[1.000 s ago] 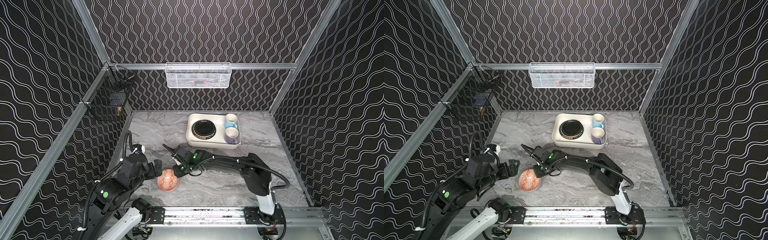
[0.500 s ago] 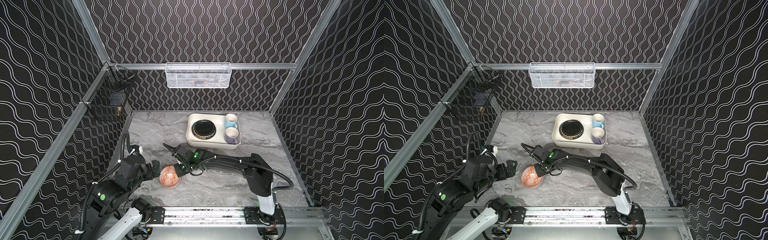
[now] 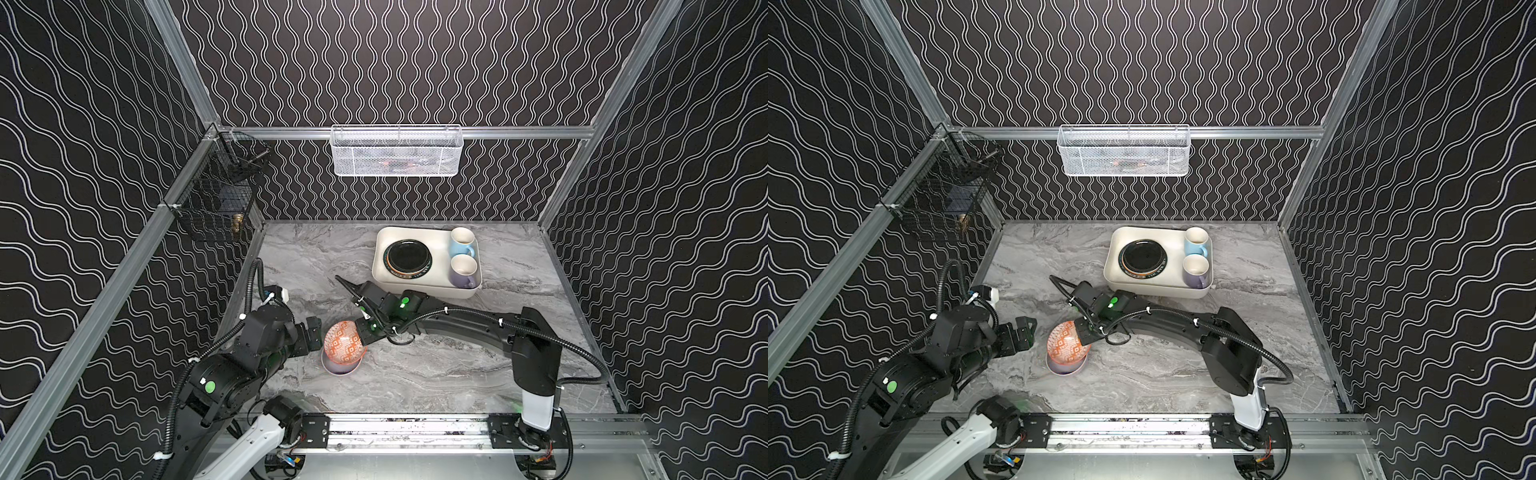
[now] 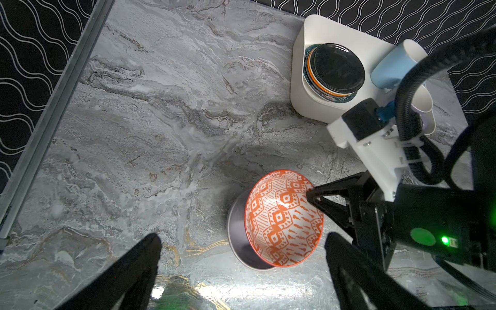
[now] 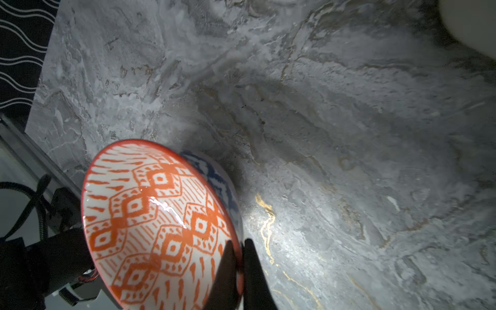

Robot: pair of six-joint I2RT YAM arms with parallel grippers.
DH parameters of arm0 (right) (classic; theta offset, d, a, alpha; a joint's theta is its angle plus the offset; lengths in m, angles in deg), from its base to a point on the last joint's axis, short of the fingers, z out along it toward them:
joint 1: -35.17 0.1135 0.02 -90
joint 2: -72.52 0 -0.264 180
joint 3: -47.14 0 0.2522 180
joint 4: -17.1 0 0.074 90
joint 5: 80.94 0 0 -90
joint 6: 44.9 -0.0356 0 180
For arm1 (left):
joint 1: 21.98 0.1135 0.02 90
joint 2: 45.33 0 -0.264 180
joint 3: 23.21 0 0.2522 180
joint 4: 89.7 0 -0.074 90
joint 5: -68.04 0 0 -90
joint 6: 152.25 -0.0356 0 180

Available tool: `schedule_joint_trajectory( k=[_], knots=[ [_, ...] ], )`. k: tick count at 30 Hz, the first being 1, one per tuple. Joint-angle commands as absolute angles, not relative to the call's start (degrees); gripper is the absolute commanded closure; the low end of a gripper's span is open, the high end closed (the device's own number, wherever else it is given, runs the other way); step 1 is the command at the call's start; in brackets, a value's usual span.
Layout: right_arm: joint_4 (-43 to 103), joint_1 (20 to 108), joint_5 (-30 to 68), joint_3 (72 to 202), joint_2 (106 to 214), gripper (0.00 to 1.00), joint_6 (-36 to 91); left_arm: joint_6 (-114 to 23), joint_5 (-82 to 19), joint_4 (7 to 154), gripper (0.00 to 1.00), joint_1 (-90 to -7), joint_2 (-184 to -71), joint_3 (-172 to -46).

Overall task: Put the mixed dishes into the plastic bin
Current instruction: 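Grip the orange-patterned bowl's rim with the right gripper and lift it off the lavender bowl, then carry the orange-patterned bowl into the bin beside the plate stack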

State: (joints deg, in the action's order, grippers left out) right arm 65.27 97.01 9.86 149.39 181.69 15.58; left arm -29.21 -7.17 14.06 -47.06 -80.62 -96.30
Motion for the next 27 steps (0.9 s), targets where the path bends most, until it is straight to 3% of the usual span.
schedule_joint_trajectory(
  k=[1,14,27],
  knots=[
    [62.95,95.91,11.15,148.58,179.01,0.97,14.62,-29.98,-6.18,15.32,0.01,-47.00,-81.07,-97.04],
    [62.92,86.94,12.62,146.39,172.98,0.97,16.60,-31.46,-6.52,18.40,0.01,-46.96,-83.91,-97.64],
    [65.06,65.69,11.76,153.45,176.02,0.97,22.67,-33.45,-15.17,32.28,0.01,-47.02,-98.88,-97.49]
  ],
)
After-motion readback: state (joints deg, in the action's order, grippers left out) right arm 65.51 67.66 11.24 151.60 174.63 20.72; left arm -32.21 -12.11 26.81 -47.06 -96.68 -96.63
